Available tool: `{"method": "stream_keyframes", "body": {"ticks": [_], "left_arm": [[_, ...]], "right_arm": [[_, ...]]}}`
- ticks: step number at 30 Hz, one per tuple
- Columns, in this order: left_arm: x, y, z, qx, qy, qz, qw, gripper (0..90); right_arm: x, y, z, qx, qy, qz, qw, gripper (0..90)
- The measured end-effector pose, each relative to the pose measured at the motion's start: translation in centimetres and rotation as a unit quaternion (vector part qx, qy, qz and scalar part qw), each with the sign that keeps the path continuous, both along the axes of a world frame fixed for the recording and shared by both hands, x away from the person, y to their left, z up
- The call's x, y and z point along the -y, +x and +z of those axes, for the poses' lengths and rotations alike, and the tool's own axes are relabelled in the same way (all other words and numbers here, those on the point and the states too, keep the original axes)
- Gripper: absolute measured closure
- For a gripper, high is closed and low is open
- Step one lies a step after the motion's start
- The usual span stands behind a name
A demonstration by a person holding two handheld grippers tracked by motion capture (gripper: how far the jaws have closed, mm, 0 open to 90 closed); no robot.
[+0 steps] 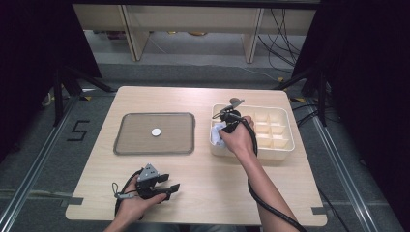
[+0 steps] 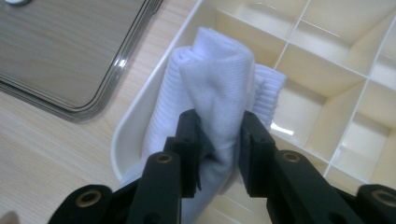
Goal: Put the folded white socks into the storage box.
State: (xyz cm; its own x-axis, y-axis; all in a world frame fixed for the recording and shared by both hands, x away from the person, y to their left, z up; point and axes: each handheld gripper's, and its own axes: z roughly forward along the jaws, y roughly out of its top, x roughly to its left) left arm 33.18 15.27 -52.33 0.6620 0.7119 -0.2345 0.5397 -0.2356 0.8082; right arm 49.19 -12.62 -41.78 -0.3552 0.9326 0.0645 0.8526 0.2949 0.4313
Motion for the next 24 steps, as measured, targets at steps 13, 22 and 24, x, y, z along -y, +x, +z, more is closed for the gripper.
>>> {"method": "stream_keyframes", "body": {"ticks": [13,22,24], "left_arm": [[0.0,0.0,0.0,-0.001,0.0,-0.002,1.0,38.1],[0.2,-0.1,-0.1,-0.002,-0.001,0.0,1.0,38.0],[0.2,-0.1,-0.1,-0.001,0.0,-0.002,1.0,38.0]], "right_arm": [[-0.8,0.8,-0.7,-0.016,-0.035,0.039,0.9985,76.3],[-1.2,1.1,-0.8,-0.03,-0.047,0.041,0.9976,76.7],[-1.3,1.2,-0.9,-0.034,-0.051,0.046,0.997,76.8]]}}
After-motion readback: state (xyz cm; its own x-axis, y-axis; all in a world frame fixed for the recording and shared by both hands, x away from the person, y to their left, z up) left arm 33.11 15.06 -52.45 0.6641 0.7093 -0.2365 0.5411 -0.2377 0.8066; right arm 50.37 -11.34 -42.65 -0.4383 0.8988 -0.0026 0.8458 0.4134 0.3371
